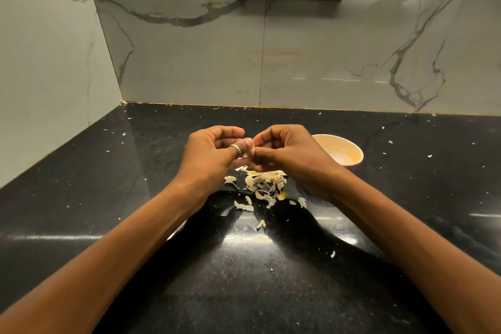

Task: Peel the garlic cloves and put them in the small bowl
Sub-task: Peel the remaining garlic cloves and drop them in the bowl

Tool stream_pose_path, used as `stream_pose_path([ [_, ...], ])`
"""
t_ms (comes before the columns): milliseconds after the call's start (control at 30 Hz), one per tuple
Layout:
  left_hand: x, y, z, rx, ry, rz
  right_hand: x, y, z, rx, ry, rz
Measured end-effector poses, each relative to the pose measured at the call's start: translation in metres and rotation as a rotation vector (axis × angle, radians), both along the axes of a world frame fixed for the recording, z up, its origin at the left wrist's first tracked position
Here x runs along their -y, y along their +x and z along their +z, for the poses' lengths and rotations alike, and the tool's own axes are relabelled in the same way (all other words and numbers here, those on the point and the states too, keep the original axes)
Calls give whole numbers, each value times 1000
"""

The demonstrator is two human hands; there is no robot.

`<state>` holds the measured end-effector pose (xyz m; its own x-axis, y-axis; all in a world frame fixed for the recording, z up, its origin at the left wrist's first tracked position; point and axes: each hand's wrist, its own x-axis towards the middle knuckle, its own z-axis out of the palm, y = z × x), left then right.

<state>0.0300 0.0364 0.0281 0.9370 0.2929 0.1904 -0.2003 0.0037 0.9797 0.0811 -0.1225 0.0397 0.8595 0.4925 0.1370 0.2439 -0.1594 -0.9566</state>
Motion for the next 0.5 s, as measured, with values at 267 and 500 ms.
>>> stream_pose_path([
  [267,-4,0,1,-61,-90,-48,0,-1,-1,-17,29,-10],
  [500,-2,-2,3,-61,-98,-74,-1,-1,-2,43,-5,-68],
])
